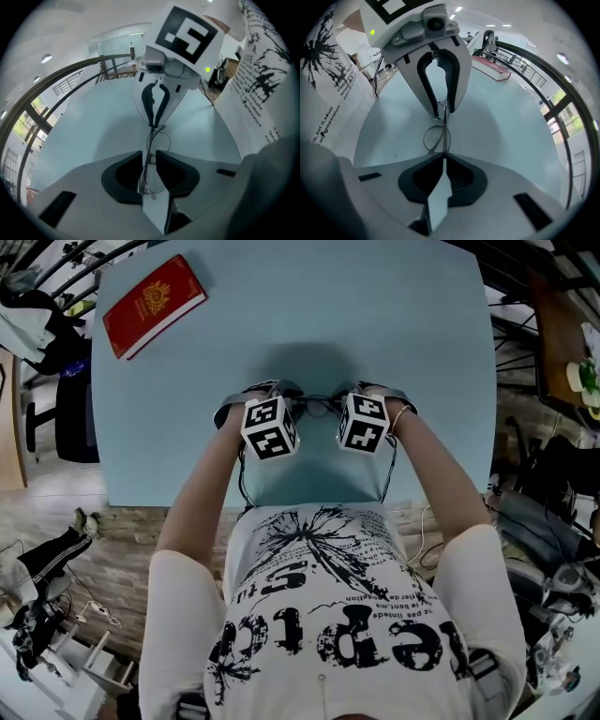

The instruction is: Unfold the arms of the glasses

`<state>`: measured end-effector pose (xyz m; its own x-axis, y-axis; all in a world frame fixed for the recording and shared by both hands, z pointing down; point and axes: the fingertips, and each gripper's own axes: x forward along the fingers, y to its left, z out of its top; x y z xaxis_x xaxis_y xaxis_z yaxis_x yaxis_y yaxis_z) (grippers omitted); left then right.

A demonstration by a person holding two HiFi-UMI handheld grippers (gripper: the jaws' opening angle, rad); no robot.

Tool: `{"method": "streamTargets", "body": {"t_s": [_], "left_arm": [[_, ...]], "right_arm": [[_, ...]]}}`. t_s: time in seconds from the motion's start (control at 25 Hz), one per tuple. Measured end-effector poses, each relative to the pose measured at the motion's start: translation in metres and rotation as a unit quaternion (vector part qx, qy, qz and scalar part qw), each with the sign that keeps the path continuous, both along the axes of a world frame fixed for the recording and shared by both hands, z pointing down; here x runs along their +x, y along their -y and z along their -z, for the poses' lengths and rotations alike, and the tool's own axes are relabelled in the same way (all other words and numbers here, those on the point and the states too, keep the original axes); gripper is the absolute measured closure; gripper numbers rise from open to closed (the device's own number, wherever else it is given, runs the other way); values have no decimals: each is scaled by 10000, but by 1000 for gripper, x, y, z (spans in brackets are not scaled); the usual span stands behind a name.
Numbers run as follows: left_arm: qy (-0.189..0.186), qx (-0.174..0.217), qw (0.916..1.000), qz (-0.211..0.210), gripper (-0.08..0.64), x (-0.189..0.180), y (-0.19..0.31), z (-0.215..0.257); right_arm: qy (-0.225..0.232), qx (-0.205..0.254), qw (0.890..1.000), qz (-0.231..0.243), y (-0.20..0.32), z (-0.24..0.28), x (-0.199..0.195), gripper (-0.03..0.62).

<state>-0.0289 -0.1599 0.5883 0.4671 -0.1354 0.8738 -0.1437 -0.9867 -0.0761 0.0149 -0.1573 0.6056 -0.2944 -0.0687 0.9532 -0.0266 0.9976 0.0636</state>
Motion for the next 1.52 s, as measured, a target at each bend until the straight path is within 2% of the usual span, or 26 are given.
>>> {"method": "streamTargets", "body": {"t_s": [0.12,0.32,0.44,0.6,0.92,1.08,1.52], "left_arm": [[211,26,9993,-322,462,8,-2,-9],[379,179,9977,-541,506,15,-1,-15],[359,239,9964,-725,526,19,-5,-14],[208,525,9940,-938,528,24,-7,-8],[-328,427,9952,-822,530,20,-14,4],[-606,362,9958,-584,531,12,-11,12],[-944,398,9946,-130,535,-16,-10,30]], "right_arm": [[-7,-51,10000,-2,-3,0,1,557],[-18,-104,9999,-35,-4,0,4,557],[-44,-123,9999,-74,-7,-1,8,557],[-49,-105,9998,-142,-9,-2,14,557],[-222,-142,9996,-114,-12,-4,16,557],[-283,-99,9995,-127,-13,-6,16,557],[-455,53,9987,-214,-15,-6,21,557]]}}
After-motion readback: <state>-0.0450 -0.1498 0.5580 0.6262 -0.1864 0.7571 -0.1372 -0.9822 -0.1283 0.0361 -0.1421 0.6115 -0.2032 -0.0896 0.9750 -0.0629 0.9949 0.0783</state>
